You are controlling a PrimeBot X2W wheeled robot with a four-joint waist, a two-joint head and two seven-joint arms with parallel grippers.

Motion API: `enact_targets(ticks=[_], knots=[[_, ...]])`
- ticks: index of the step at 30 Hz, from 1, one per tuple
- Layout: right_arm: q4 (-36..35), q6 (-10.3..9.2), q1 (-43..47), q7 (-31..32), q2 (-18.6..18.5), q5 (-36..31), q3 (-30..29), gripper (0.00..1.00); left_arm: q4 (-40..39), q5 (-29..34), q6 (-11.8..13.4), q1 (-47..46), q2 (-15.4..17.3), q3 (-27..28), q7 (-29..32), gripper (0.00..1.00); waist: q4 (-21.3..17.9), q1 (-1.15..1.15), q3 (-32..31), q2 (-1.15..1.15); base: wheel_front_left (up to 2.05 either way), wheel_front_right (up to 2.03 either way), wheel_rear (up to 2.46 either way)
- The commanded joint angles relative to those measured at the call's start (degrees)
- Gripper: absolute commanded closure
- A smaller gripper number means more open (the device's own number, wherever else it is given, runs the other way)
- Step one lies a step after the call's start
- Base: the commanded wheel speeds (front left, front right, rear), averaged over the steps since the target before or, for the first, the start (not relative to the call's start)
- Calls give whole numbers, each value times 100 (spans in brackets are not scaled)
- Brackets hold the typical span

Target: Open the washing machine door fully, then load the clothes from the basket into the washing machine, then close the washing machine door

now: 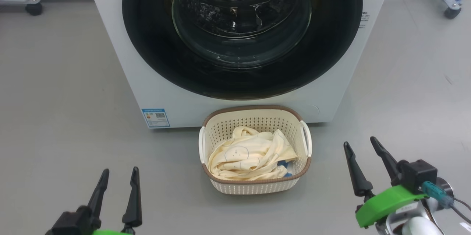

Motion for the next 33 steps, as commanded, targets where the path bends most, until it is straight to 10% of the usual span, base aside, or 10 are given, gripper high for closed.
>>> enact_targets(ticks=[1,33], knots=[[-217,-16,-85,-98,-29,-147,84,0,-242,164,-34,-133,96,161,-100,0,-6,0,6,0,0,0,0],[-272,-17,-40,-231,62,-765,-62,0,-306,617,-37,-103,65,320,-233,0,-69,0,68,0,0,0,0]])
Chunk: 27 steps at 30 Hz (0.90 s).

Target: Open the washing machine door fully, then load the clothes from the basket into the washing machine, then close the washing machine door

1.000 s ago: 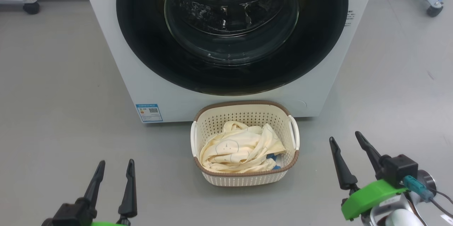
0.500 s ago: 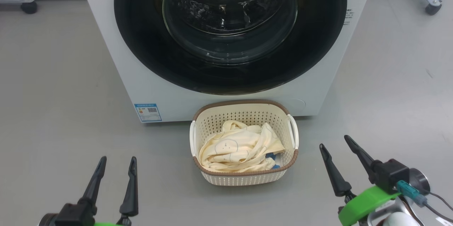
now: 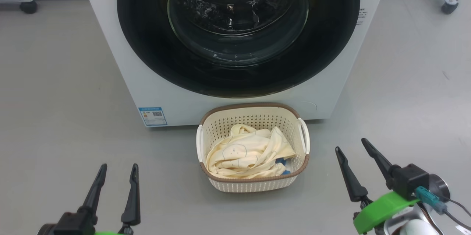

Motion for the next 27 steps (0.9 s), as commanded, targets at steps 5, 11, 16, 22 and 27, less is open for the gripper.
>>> enact_targets(ticks=[5,11,16,22,27], knots=[[-201,-17,-123,-79,-54,-42,44,0,-122,-11,3,-133,35,281,-63,0,-12,0,19,0,0,0,0],[-194,-17,-131,-79,-79,-46,38,0,-127,37,3,-140,8,350,-63,0,-28,0,23,0,0,0,0],[-186,-17,-131,-79,-89,-50,55,0,-138,67,3,-142,-5,358,-63,0,-38,0,18,0,0,0,0],[-180,-17,-137,-79,-102,-37,74,0,-147,61,3,-144,2,312,-63,0,-51,0,17,0,6,7,-14],[-178,-17,-130,-79,-97,-39,67,0,-162,49,3,-139,12,300,-63,0,-59,0,20,0,45,45,-90]])
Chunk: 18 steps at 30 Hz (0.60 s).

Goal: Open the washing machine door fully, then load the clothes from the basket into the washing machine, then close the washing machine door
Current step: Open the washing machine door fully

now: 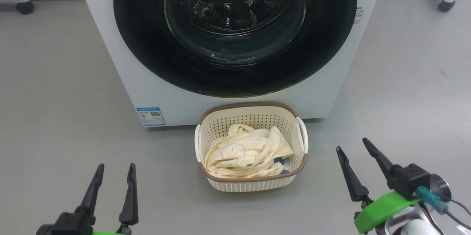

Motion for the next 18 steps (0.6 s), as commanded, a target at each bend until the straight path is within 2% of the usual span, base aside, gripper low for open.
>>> enact_targets(ticks=[1,6,18], knots=[[-175,-17,-129,-79,-102,-36,102,0,-203,44,3,-137,52,189,-63,0,-3,0,2,0,68,68,-137],[-177,-17,-129,-79,-97,-32,108,0,-196,24,3,-136,64,171,-63,0,-8,0,11,0,92,92,-184],[-163,-17,-174,-79,-106,-26,115,0,-190,-4,3,-165,69,136,-63,0,-38,0,47,0,122,122,-245]])
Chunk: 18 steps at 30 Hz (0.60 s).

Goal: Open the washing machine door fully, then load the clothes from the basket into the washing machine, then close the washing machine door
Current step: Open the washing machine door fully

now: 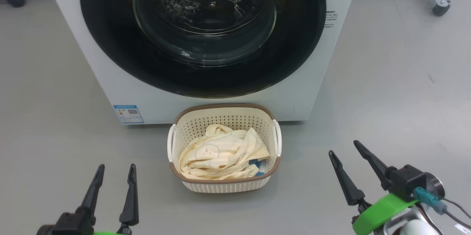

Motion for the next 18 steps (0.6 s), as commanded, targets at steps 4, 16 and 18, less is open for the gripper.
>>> enact_targets(ticks=[4,16,18], knots=[[-168,-17,-189,-79,-109,-19,78,0,-190,-6,3,-183,43,170,-63,0,-13,0,12,0,123,123,-246],[-162,-17,-197,-79,-75,8,72,0,-157,-84,3,-194,36,187,-63,0,-11,0,12,0,100,100,-201],[-165,-17,-194,-79,-71,9,74,0,-158,-98,3,-190,41,186,-63,0,-12,0,6,0,50,50,-100]])
